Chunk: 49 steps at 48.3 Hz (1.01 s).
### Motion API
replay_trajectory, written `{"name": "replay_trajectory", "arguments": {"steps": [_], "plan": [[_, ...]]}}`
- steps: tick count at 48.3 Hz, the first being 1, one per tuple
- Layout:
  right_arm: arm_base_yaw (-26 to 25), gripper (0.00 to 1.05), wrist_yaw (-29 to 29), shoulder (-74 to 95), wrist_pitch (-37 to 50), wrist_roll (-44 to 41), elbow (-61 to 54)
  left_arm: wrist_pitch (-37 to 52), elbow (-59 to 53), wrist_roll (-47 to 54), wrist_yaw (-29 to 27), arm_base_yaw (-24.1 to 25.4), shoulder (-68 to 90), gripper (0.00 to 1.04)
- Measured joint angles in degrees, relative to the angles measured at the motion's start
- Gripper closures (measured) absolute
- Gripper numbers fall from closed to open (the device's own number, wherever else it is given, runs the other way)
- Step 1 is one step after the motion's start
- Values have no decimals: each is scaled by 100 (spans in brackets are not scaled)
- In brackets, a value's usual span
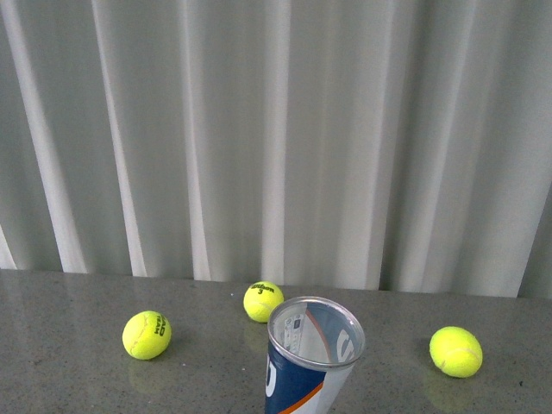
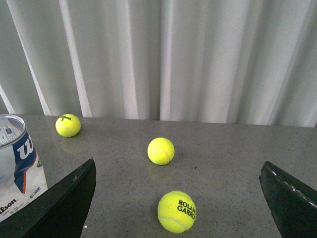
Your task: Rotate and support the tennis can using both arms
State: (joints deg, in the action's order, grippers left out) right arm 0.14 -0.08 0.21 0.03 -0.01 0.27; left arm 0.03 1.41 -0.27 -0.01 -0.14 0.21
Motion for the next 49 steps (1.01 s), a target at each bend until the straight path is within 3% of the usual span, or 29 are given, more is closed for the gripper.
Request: {"name": "replay_trajectory", "arguments": {"steps": [3,49], "plan": [[0,7,0,0,0,0,0,0,0,4,0,0,0,5],[0,7,-2,0,0,0,0,0,0,4,0,0,0,7]]}}
